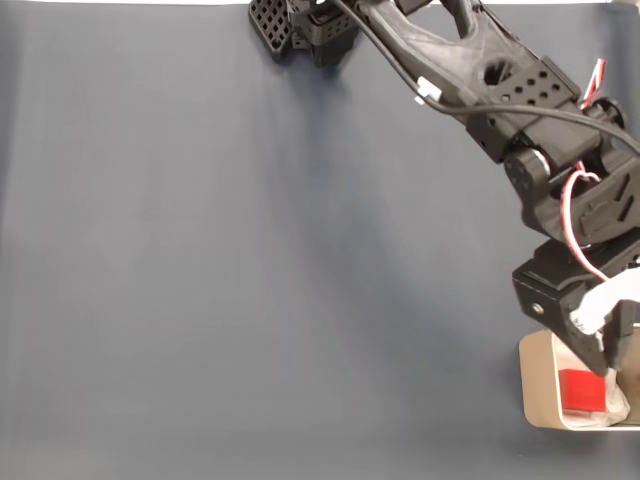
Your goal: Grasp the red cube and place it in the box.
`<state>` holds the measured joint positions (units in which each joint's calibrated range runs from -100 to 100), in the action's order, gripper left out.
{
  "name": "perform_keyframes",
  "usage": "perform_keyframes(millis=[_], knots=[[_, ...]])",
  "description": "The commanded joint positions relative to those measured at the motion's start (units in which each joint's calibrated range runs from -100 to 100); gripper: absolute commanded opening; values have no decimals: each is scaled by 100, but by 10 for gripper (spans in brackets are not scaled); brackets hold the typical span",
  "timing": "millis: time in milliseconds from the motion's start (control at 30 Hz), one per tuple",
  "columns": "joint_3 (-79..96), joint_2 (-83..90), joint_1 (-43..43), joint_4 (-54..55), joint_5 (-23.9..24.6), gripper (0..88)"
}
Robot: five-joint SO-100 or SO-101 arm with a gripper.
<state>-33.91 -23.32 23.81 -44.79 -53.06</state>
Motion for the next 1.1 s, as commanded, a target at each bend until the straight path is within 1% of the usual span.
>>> perform_keyframes(millis=[0,700,1067], knots=[[79,685,-272,151,54,0],[3007,3077,-1550,618,205,0],[5188,4723,-2076,897,327,0]])
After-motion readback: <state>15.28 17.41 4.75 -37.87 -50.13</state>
